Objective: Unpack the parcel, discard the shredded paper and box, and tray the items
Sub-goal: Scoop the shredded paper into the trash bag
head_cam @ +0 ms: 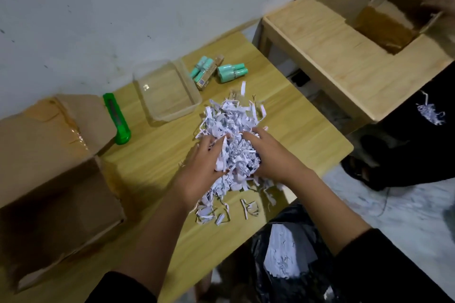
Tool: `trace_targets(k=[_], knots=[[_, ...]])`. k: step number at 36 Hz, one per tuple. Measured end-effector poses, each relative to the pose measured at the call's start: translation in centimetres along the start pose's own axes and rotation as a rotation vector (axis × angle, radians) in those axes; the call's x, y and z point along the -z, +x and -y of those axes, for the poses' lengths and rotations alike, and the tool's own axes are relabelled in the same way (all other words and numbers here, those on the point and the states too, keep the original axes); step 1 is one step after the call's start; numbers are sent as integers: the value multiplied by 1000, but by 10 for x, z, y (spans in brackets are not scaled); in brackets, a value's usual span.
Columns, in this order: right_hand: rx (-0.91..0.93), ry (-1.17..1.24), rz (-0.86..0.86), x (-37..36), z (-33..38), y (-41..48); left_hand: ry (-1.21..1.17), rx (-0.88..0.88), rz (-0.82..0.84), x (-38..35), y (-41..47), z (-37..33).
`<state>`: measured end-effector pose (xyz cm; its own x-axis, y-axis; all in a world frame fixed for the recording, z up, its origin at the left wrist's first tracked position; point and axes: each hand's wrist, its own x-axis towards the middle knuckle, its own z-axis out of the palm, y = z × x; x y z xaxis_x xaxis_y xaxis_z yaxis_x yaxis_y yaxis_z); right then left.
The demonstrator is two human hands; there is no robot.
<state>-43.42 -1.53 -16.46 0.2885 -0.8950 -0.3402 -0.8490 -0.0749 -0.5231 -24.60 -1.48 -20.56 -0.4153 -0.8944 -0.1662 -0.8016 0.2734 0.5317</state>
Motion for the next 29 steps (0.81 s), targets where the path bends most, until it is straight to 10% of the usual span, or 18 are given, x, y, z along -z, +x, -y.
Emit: trace_targets(k=[13,20,29], knots=[[-142,-39,-244,17,29,-68,94,-199,46,32,-13,-44],[-299,-9,-445,151,41,-151,35,-373,97,116,14,-187],[-475,59,-589,137,-5,-290,55,-601,245,47,-22,-296]])
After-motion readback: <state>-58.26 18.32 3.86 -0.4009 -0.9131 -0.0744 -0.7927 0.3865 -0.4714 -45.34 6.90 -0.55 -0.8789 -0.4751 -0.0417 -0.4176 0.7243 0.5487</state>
